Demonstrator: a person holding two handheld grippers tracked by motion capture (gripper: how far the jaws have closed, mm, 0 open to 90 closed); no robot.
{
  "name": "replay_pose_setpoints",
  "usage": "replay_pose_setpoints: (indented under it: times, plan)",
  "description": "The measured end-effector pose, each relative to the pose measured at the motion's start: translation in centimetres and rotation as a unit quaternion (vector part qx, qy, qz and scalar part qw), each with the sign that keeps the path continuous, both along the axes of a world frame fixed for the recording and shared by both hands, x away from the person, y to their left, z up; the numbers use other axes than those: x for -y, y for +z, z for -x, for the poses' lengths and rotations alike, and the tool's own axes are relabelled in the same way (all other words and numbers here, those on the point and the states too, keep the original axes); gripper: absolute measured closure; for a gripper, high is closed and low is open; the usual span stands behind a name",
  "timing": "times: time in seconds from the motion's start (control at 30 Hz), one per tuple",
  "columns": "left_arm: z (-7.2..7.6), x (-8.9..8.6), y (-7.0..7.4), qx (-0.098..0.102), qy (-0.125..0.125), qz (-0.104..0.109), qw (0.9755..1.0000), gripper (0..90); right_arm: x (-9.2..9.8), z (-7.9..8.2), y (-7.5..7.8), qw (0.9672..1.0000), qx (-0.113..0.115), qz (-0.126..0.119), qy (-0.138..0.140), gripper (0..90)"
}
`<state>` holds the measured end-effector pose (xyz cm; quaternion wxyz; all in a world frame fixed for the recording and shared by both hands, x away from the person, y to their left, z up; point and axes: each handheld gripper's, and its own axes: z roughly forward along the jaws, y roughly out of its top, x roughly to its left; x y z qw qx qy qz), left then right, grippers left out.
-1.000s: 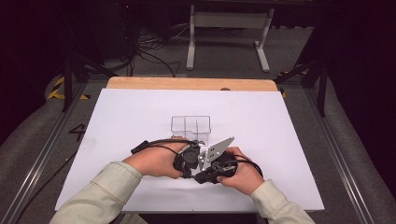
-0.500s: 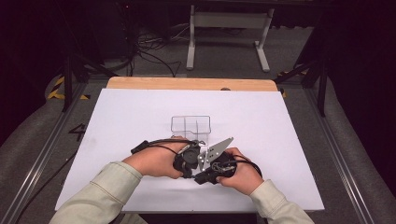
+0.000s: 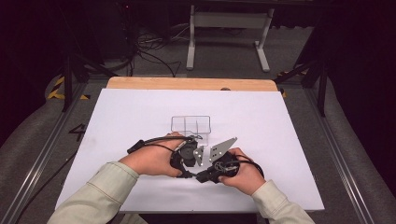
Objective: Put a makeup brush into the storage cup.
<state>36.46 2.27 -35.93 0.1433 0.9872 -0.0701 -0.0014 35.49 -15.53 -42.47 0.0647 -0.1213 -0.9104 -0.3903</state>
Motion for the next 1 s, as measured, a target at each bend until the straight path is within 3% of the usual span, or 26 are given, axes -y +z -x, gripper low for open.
replay_pose_setpoints:
  times: [0.13,0.2,0.3,0.47,0.5,0.63,0.73,0.8,0.87,1.0]
  plan:
    - [-0.2,-1.3,0.7,0.011,0.015,0.027,0.9995,49.6,0.2,0.0,0.0,1.0000,-0.001,-0.006,-0.004,84.7]
    - [-0.5,-2.4,1.1,0.020,0.027,0.052,0.9981,45.6,0.4,0.0,0.1,0.9999,-0.001,-0.010,-0.009,84.7]
    - [-0.5,-3.7,1.6,0.030,0.047,0.072,0.9958,39.3,0.6,0.0,0.2,0.9997,0.001,-0.017,-0.017,84.7]
    - [-0.2,-6.3,2.0,0.035,0.089,0.114,0.9888,31.1,1.1,-0.1,0.5,0.9991,0.009,-0.027,-0.032,84.7]
    - [-0.2,-6.3,2.0,0.035,0.089,0.114,0.9888,30.8,1.1,-0.1,0.5,0.9991,0.009,-0.027,-0.032,84.7]
    - [-0.1,-7.9,2.1,0.042,0.110,0.138,0.9834,29.7,1.4,-0.2,0.8,0.9982,0.014,-0.037,-0.045,84.7]
    - [-0.2,-9.2,2.0,0.041,0.121,0.161,0.9787,28.9,1.6,-0.3,1.0,0.9974,0.018,-0.044,-0.054,84.6]
    - [-0.2,-10.0,1.7,0.042,0.136,0.178,0.9738,27.4,1.8,-0.3,1.3,0.9962,0.022,-0.054,-0.064,84.7]
    - [-0.2,-10.2,1.6,0.042,0.139,0.180,0.9730,26.3,2.0,-0.3,1.4,0.9955,0.024,-0.061,-0.069,84.7]
    - [0.1,-10.8,0.8,0.047,0.157,0.184,0.9691,24.6,2.2,-0.4,2.0,0.9919,0.036,-0.086,-0.087,84.7]
